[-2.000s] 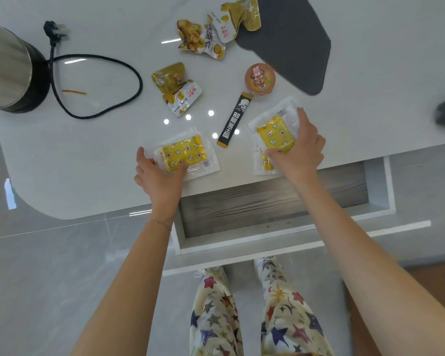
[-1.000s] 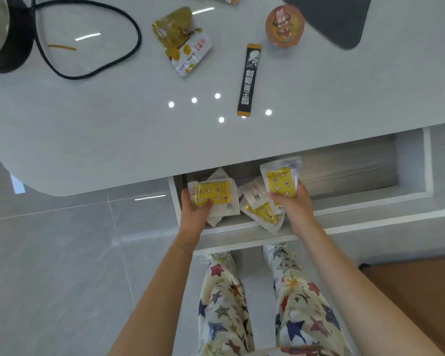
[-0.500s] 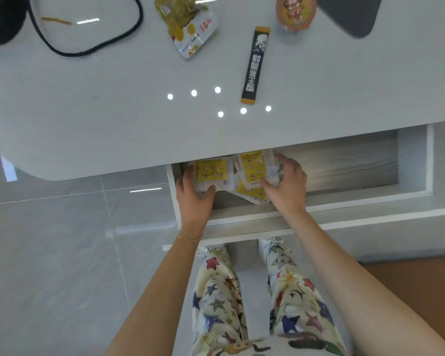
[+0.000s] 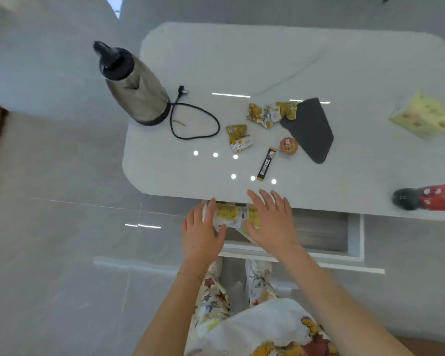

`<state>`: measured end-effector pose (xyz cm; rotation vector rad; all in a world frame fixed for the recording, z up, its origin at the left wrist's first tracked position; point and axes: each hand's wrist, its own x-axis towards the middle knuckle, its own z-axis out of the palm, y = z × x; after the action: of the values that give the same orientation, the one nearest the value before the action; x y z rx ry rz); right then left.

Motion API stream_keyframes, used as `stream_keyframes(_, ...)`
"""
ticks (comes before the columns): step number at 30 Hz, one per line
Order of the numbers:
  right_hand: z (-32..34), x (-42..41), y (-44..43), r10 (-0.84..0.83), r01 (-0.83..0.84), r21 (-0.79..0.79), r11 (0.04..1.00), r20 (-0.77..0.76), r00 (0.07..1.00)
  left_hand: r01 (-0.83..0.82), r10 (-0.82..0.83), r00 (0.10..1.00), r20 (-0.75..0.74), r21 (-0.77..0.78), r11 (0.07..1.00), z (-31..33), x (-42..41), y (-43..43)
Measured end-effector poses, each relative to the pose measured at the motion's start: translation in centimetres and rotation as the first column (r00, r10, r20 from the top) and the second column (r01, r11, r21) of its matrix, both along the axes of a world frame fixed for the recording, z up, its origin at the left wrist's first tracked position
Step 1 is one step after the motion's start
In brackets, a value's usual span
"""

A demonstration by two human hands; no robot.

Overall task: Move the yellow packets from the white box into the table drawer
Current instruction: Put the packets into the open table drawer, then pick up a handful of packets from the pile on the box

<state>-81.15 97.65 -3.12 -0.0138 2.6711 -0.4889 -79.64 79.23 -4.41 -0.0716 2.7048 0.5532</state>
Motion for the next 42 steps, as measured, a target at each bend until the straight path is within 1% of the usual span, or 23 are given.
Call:
stream_keyframes(2,4.1,-1.0,-1.1,0.068,-0.067,0.011,0.998,-0.033,0.997,-0.040,0.040,0.998,-0.052,-0.008,0.999,3.6,0.2,-1.7)
stream_keyframes(4,7.6,-1.7,-2.6,0.169,-0.168,0.036,0.985,-0.054,0.984,-0.096,0.093,0.990,-0.102,-0.029,0.995,7.0,0.9,-3.7)
stream_keyframes(6,11.0,-2.1,-4.6,0.253,-0.252,0.047,0.967,-0.033,0.967,-0.157,0.150,0.982,-0.116,-0.050,0.986,10.2,2.0,-5.9)
stream_keyframes(9,15.0,-1.9,-8.8,0.373,-0.373,0.023,0.928,-0.039,0.927,-0.257,0.246,0.960,-0.136,-0.069,0.964,14.2,4.5,-9.7)
stream_keyframes(11,17.1,-1.3,-12.4,0.479,-0.478,0.019,0.878,-0.059,0.876,-0.326,0.308,0.936,-0.170,-0.089,0.941,16.5,6.7,-12.6)
stream_keyframes(15,20.8,0.5,-21.2,0.682,-0.682,0.046,0.730,-0.123,0.721,-0.475,0.452,0.874,-0.179,-0.115,0.873,19.8,11.7,-19.1)
stream_keyframes(17,22.2,1.7,-26.0,0.745,-0.747,0.051,0.663,-0.145,0.651,-0.574,0.549,0.813,-0.197,-0.104,0.812,21.1,14.6,-22.7)
stream_keyframes(20,23.7,3.9,-32.8,0.810,-0.816,0.058,0.576,-0.179,0.559,-0.687,0.667,0.723,-0.179,-0.090,0.721,22.4,18.5,-27.6)
stream_keyframes(26,26.0,9.2,-45.1,0.894,-0.905,0.092,0.416,-0.222,0.389,-0.834,0.803,0.543,-0.247,-0.044,0.550,24.5,26.3,-37.4)
stream_keyframes(28,26.6,10.8,-49.1,0.912,-0.928,0.086,0.363,-0.235,0.335,-0.882,0.842,0.458,-0.286,-0.024,0.472,25.0,28.8,-40.5)
stream_keyframes(32,27.7,13.7,-56.5,0.949,-0.968,0.074,0.242,-0.227,0.219,-0.949,0.902,0.305,-0.307,-0.016,0.315,25.9,33.3,-44.8)
stream_keyframes(35,28.0,15.3,-61.6,0.967,-0.987,0.071,0.142,-0.221,0.124,-0.987,0.937,0.155,-0.313,-0.001,0.163,26.4,35.9,-47.3)
stream_keyframes(42,28.6,18.8,-73.6,0.970,-0.992,0.039,-0.120,-0.207,-0.125,-0.984,0.940,-0.179,-0.289,0.044,-0.174,26.7,41.8,-52.6)
